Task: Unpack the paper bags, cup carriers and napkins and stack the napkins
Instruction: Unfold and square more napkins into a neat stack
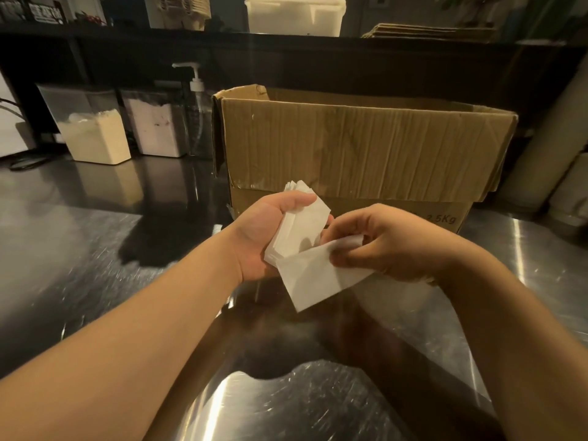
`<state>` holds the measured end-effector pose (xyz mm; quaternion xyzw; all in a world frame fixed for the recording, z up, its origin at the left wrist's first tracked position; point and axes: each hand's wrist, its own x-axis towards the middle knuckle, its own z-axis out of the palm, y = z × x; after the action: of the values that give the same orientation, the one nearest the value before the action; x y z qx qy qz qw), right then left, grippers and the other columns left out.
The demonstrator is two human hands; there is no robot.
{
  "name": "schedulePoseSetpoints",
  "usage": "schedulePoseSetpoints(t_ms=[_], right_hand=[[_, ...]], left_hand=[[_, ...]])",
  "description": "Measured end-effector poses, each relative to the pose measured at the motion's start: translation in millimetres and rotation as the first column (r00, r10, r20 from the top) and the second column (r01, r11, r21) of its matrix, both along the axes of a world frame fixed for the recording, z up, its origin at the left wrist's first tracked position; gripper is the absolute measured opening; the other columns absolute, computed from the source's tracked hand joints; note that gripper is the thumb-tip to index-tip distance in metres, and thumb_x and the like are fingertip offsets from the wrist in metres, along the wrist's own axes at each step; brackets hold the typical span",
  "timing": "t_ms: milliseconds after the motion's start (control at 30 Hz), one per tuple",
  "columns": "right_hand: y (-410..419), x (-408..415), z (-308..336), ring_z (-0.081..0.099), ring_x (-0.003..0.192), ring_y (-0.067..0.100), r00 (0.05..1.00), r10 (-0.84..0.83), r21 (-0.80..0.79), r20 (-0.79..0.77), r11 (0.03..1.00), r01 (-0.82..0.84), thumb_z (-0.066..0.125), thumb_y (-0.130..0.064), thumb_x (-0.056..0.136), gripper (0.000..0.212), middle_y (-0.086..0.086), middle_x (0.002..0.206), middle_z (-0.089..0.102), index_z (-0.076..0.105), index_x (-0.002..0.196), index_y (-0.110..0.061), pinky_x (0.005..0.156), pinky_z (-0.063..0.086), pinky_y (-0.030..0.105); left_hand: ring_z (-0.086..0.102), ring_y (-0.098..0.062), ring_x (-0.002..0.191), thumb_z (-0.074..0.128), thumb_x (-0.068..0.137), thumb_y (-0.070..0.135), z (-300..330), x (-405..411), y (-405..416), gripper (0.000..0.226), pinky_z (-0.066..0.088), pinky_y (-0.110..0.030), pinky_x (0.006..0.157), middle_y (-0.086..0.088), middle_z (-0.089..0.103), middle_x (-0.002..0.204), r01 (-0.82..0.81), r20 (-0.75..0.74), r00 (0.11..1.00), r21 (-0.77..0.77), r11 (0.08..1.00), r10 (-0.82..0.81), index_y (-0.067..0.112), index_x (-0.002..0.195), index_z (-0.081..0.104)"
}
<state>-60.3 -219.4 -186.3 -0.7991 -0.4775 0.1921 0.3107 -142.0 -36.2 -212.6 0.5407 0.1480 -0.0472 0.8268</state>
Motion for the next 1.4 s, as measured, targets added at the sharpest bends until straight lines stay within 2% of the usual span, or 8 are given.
schedulePoseSetpoints(t_ms=[333, 533, 667, 767, 1000, 1200, 1333, 1400], right_hand=[[4.9, 2.2, -3.0, 0.068, 0.095, 0.001, 0.985, -0.093, 0.355, -0.143, 0.925, 0.138, 0.073, -0.020, 0.088, 0.024, -0.018, 0.099, 0.071, 0.067, 0.106, -0.035, 0.076, 0.059, 0.019], [11.2, -3.5, -7.7, 0.069, 0.098, 0.013, 0.964, -0.107, 0.479, -0.243, 0.851, 0.215, 0.072, -0.019, 0.089, 0.021, -0.011, 0.105, 0.071, 0.064, 0.106, -0.029, 0.072, 0.062, 0.026], [12.6, -7.7, -8.5, 0.069, 0.100, 0.015, 0.956, -0.093, 0.507, -0.280, 0.831, 0.229, 0.071, -0.014, 0.091, 0.023, -0.010, 0.107, 0.069, 0.064, 0.107, -0.028, 0.069, 0.062, 0.027], [16.0, -12.1, -10.1, 0.063, 0.110, 0.015, 0.979, -0.183, 0.497, -0.088, 0.844, 0.203, 0.070, -0.007, 0.092, 0.035, -0.012, 0.117, 0.061, 0.061, 0.115, -0.032, 0.074, 0.065, 0.032], [7.3, -6.8, -7.0, 0.061, 0.114, 0.013, 0.986, -0.065, 0.316, -0.152, 0.942, 0.111, 0.069, -0.013, 0.090, 0.081, -0.017, 0.140, 0.046, 0.028, 0.156, -0.034, 0.085, 0.063, 0.039], [3.3, -0.3, -4.6, 0.072, 0.097, 0.020, 0.984, -0.063, 0.318, -0.166, 0.941, 0.114, 0.068, -0.002, 0.089, 0.032, 0.003, 0.107, 0.072, 0.065, 0.116, -0.020, 0.081, 0.064, 0.041], [7.0, 14.1, -11.3, 0.071, 0.098, 0.020, 0.945, -0.212, 0.416, -0.251, 0.858, 0.303, 0.069, -0.006, 0.090, 0.026, 0.003, 0.106, 0.071, 0.065, 0.110, -0.023, 0.083, 0.061, 0.033], [4.4, 19.1, -18.8, 0.071, 0.097, 0.022, 0.924, -0.238, 0.390, -0.300, 0.853, 0.346, 0.067, -0.004, 0.092, 0.025, 0.007, 0.107, 0.071, 0.064, 0.109, -0.022, 0.085, 0.062, 0.038]], left_hand=[[0.065, -0.030, 0.102, 0.056, 0.090, 0.051, -4.7, 0.8, 0.5, 0.047, 0.054, -0.048, 0.092, -0.009, 0.073, 0.104, 0.105, 0.007, 0.994, 0.109, 0.989, -0.106, 0.027, 0.130, 0.062], [0.075, -0.025, 0.083, 0.055, 0.079, 0.063, -5.3, 2.4, 3.0, 0.061, 0.060, -0.043, 0.077, -0.008, 0.076, 0.096, 0.155, 0.030, 0.987, 0.023, 0.988, -0.156, 0.027, 0.128, 0.059], [0.076, -0.023, 0.081, 0.051, 0.078, 0.068, -8.6, 2.3, 1.5, 0.063, 0.060, -0.042, 0.078, -0.006, 0.078, 0.095, 0.166, 0.065, 0.984, 0.000, 0.986, -0.166, 0.028, 0.125, 0.060], [0.073, -0.024, 0.085, 0.051, 0.082, 0.070, -9.4, 0.2, -0.9, 0.059, 0.060, -0.039, 0.080, -0.007, 0.076, 0.100, 0.228, 0.098, 0.970, -0.078, 0.970, -0.220, 0.028, 0.121, 0.063], [0.062, -0.025, 0.085, 0.087, 0.068, 0.028, -14.5, -2.5, 10.0, 0.082, 0.054, -0.041, 0.077, -0.015, 0.065, 0.110, 0.484, 0.101, 0.872, -0.035, 0.874, -0.479, 0.020, 0.140, 0.050], [0.069, -0.031, 0.096, 0.085, 0.070, 0.043, -6.5, -6.6, 13.8, 0.068, 0.060, -0.041, 0.081, -0.016, 0.070, 0.110, 0.384, 0.105, 0.920, -0.056, 0.922, -0.377, 0.017, 0.130, 0.066], [0.068, -0.029, 0.117, 0.078, 0.080, 0.045, -9.6, -2.2, 13.0, 0.057, 0.056, -0.047, 0.101, -0.007, 0.073, 0.120, 0.093, 0.188, 0.972, 0.239, 0.967, -0.140, 0.024, 0.133, 0.066], [0.069, -0.017, 0.110, 0.085, 0.082, 0.038, -15.8, 3.3, 9.0, 0.048, 0.057, -0.035, 0.096, 0.005, 0.074, 0.114, -0.079, 0.210, 0.976, 0.602, 0.795, -0.063, 0.032, 0.127, 0.068]])
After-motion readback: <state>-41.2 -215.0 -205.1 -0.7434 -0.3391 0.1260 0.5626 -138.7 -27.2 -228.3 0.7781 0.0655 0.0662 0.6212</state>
